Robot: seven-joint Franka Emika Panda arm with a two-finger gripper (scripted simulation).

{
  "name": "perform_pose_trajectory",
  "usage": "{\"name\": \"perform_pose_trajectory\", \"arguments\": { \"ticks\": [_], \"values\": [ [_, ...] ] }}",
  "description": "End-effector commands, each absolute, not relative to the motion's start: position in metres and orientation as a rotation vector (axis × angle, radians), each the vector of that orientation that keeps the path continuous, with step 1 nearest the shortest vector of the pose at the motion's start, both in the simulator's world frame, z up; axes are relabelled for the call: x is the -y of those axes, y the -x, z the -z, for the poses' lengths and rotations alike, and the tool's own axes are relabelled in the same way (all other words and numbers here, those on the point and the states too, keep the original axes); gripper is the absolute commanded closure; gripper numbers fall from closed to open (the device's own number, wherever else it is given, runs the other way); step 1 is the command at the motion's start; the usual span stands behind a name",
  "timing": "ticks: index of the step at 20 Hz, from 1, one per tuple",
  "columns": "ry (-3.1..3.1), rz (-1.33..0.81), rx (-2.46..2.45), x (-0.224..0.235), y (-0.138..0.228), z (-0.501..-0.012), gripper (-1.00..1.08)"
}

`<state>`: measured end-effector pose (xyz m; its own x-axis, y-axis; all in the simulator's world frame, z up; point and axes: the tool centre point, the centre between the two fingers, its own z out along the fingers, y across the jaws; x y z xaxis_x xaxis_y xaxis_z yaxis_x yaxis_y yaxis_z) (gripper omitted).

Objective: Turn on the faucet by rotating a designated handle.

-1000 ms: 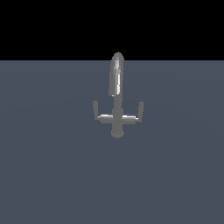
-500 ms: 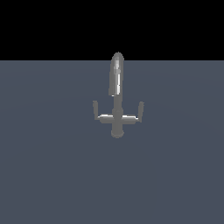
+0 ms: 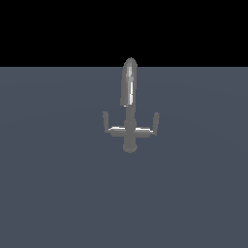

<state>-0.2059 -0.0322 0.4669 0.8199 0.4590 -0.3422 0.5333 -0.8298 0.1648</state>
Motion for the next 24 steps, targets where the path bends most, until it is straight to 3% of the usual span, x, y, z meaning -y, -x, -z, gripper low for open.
{"name": "perform_pose_trajectory", "arguments": {
  "ticks": [1,24],
  "values": [
    [-2.685,0.497,-0.864,0.034,0.199,-0.462,1.08],
    [-1.988,1.147,-1.659,0.036,0.129,-0.411,1.08]
  ]
}}
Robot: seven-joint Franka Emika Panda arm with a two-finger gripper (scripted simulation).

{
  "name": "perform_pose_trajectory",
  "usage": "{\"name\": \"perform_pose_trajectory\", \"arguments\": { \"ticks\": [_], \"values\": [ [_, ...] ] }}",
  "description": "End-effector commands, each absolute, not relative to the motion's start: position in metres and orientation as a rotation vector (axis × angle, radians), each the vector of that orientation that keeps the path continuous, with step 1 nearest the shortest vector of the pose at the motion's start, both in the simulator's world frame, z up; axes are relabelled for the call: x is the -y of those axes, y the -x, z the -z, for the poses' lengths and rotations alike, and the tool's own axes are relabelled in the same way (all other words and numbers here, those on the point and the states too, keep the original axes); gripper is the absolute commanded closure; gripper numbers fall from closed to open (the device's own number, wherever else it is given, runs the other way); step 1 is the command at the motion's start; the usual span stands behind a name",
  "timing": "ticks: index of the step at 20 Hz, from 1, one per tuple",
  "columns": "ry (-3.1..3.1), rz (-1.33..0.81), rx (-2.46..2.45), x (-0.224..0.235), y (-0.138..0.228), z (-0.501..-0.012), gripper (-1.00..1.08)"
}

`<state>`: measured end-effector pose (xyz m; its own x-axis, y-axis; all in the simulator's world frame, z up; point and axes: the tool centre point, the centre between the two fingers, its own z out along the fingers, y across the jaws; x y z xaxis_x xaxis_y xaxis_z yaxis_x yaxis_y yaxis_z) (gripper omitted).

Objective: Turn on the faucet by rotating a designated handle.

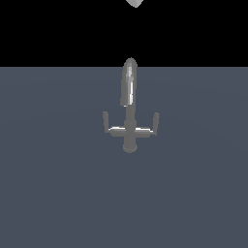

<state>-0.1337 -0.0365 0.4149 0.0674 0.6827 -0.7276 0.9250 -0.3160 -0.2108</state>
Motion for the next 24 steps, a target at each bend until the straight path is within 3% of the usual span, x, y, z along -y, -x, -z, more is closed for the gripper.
{"name": "perform_pose_trajectory", "arguments": {
  "ticks": [1,24],
  "values": [
    [-1.954,1.174,-1.689,0.036,0.126,-0.409,1.08],
    [-1.07,1.739,-2.253,0.016,0.052,-0.337,1.08]
  ]
}}
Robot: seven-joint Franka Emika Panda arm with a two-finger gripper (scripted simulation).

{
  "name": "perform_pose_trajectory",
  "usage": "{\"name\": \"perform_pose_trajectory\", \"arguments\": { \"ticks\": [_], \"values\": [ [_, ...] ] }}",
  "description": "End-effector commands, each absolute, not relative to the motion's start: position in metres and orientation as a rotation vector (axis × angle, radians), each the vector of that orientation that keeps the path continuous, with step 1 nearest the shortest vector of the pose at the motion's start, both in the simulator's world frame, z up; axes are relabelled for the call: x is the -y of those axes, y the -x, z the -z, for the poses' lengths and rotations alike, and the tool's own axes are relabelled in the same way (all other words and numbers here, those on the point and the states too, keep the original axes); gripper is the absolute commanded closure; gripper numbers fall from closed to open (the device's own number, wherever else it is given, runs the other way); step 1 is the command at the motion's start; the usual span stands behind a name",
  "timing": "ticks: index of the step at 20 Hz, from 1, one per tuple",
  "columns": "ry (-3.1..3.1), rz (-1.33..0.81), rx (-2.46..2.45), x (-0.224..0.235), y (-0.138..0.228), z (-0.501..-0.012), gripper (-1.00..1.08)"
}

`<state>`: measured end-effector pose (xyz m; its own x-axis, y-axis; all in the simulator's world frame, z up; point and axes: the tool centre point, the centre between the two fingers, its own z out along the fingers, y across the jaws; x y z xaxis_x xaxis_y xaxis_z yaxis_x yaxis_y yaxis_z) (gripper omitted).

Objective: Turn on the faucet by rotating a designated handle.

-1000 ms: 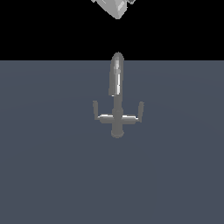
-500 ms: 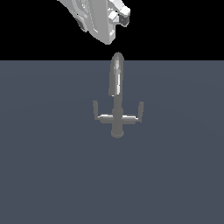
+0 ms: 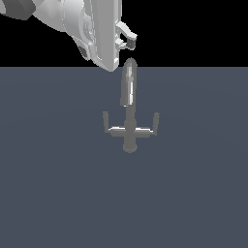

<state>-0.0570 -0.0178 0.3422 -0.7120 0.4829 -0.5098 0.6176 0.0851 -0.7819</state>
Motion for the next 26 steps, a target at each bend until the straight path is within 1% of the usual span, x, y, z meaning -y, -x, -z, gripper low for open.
{"name": "perform_pose_trajectory", "arguments": {
  "ticks": [1,14,26],
  "values": [
    [-1.028,1.76,-2.272,0.015,0.049,-0.333,1.08],
    [-0.467,2.015,-2.475,-0.005,0.015,-0.281,1.08],
    [0.073,2.203,-2.592,-0.024,-0.009,-0.227,1.08]
  ]
}}
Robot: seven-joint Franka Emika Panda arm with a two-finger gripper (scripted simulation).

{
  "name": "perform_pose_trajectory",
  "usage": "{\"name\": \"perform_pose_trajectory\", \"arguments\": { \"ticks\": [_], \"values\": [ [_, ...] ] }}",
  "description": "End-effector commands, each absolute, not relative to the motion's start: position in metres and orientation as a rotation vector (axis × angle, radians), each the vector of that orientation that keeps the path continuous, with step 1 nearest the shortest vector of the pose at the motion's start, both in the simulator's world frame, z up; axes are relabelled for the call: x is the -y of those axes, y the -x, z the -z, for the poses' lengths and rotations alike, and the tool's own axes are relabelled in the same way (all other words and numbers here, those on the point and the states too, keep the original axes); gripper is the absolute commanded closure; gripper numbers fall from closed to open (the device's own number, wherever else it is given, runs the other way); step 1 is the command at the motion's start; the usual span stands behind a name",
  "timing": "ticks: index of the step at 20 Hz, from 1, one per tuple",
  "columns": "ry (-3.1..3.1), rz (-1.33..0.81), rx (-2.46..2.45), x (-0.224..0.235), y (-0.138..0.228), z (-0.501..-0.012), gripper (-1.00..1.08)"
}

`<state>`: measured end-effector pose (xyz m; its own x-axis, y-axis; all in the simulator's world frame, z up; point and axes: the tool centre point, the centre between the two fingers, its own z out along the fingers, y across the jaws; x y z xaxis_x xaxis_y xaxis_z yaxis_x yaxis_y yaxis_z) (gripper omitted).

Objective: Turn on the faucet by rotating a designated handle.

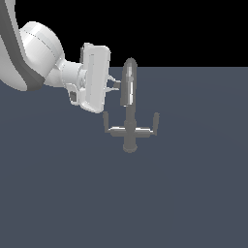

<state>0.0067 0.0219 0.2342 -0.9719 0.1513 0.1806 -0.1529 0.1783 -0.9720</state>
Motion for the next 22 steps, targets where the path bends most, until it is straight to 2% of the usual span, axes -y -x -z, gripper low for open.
{"name": "perform_pose_trajectory", "arguments": {
  "ticks": [1,22],
  "values": [
    [-0.1,-1.858,2.178,-0.026,-0.011,-0.222,1.08],
    [-0.653,-1.68,1.859,-0.054,-0.028,-0.138,1.08]
  ]
}}
